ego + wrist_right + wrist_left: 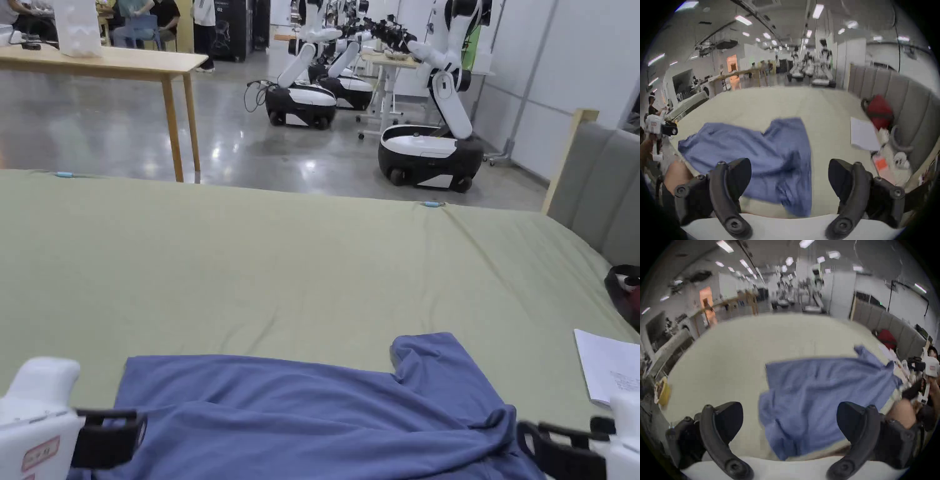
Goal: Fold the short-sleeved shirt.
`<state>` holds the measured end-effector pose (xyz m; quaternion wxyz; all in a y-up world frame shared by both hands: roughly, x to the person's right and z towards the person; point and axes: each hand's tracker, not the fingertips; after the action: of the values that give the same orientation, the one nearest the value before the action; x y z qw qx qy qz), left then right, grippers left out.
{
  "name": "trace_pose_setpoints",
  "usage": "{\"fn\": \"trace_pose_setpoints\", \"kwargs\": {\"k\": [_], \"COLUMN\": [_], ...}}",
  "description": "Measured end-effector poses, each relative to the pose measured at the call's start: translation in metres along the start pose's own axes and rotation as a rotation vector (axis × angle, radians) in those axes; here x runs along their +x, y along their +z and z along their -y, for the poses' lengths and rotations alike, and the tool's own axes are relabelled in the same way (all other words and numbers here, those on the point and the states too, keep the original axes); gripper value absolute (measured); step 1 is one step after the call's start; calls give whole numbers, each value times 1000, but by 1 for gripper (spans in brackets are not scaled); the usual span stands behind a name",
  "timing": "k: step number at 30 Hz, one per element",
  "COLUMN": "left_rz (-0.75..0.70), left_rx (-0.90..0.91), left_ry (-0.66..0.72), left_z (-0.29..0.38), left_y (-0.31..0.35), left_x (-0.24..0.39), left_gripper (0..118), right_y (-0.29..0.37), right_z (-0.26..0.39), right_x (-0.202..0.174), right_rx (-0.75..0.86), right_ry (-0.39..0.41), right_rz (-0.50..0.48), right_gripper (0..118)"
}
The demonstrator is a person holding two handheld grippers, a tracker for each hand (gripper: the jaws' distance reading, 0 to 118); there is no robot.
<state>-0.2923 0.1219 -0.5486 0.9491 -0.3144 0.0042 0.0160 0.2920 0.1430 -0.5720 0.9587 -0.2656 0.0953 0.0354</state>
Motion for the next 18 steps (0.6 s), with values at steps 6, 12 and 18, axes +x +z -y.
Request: {"fn": "trace_pose_setpoints", "kwargs": {"k": [6,12,18], "left_rz": [-33,-9,-23], "left_rx": [39,-138,-324], "left_ry": [43,1,1], "left_z": [-21,-49,-97], "left_y": [-37,-83,-157], "left_x": [43,50,33], "left_gripper": [8,0,115], "right_y": [-44,-58,-51], "right_z": [-24,-26,-34], "right_x": [-75,-97,-99], "right_rx": [17,0,2], "right_ry": [-16,-46,-20], "right_rz": [-54,-91,-102], "right_gripper": [40,1,1]}}
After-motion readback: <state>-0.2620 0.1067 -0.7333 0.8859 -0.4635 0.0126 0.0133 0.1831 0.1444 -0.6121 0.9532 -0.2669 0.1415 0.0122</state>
